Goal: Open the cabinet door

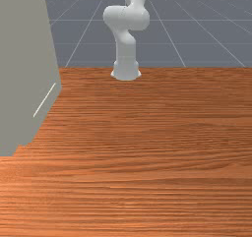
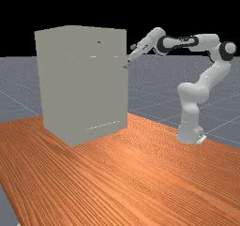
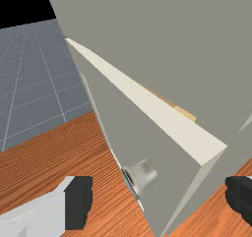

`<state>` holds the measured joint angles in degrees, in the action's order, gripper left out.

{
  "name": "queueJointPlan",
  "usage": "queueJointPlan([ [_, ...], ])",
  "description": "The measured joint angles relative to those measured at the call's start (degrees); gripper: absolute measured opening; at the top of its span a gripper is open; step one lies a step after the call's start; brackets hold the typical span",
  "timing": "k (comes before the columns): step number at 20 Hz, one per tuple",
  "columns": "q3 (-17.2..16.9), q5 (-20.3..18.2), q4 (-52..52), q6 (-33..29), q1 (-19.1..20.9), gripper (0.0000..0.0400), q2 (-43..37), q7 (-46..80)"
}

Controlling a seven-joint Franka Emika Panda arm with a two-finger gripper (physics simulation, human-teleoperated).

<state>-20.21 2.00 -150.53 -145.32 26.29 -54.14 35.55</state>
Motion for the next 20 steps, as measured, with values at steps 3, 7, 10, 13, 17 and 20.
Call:
queueJointPlan([
  [3, -0.7, 0.5, 1.6, -1.5, 0.4, 0.0400, 0.1, -0.7],
  [7, -1.2, 0.5, 1.8, -3.5, 0.2, 0.0400, -0.3, -1.3],
  [10, -2.3, 0.0, 1.8, -8.4, -0.9, 0.0400, 0.8, -1.7],
  [13, -2.3, -0.2, 1.2, -10.7, -1.2, 0.0400, 2.2, -1.3],
  [17, -2.1, 0.3, -1.8, -11.8, -0.6, 0.0400, 0.2, -0.4],
  [20, -2.0, 0.4, -3.6, -11.8, -0.7, 0.0400, -0.8, -0.1],
])
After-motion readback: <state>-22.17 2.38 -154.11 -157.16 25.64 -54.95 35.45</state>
